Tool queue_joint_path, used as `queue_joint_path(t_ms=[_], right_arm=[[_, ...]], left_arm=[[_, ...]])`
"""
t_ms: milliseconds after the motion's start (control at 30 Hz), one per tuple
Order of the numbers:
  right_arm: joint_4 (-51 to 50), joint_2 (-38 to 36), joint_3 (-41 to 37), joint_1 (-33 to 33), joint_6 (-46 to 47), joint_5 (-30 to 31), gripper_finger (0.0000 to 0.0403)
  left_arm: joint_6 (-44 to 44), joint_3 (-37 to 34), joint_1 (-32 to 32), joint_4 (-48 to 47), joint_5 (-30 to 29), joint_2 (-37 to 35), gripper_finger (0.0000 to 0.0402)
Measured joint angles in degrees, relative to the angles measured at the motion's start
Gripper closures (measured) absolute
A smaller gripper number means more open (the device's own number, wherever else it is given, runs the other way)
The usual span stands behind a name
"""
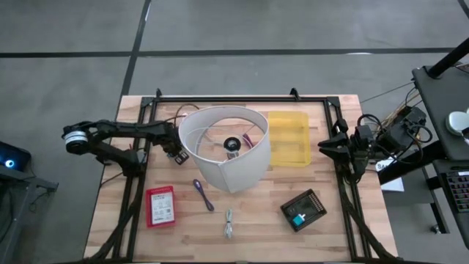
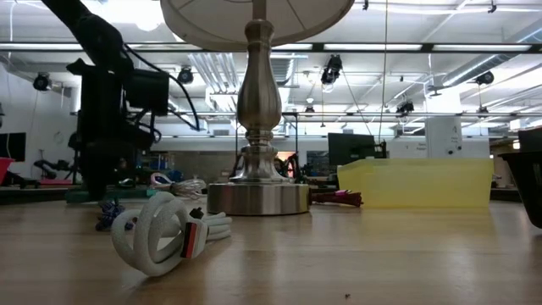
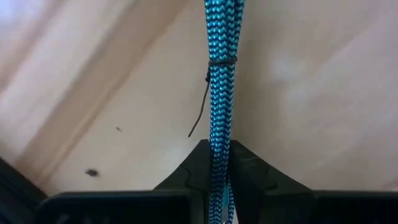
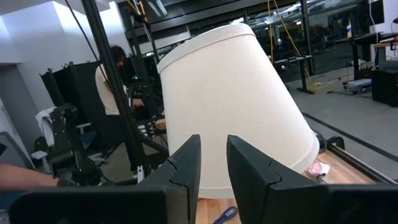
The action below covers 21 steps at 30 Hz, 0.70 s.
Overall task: Pick and place items into bin
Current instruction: Put the blue USB cable into the yellow bin
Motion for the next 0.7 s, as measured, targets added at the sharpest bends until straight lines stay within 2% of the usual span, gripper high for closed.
queue_joint_path(t_ms=[233, 333, 433, 567, 700], right_arm=[[-1.04, -0.09, 0.00, -0.02, -0.17, 0.02, 0.0335], [-2.21, -0.07, 0.00, 0.01, -0.16, 0.95, 0.0335], [-3.40, -0.08, 0.00, 0.01, 0.02, 5.06, 0.0335], [-3.41, -0.07, 0.00, -0.03, -1.17, 9.28, 0.0335], [-3.39, -0.10, 0.00, -0.02, -2.41, 11.00, 0.0335]], left_arm=[[0.14, 2.82, 0.10, 2.24, 0.26, -9.79, 0.0391], [2.16, 4.93, 0.08, 6.99, 0.36, -14.36, 0.0392], [3.46, 6.87, 0.36, 13.80, -0.40, -17.63, 0.0392], [6.02, 9.53, 2.23, 20.77, -1.83, -19.01, 0.0393], [11.95, 12.56, 5.41, 25.55, -1.04, -16.69, 0.0393]])
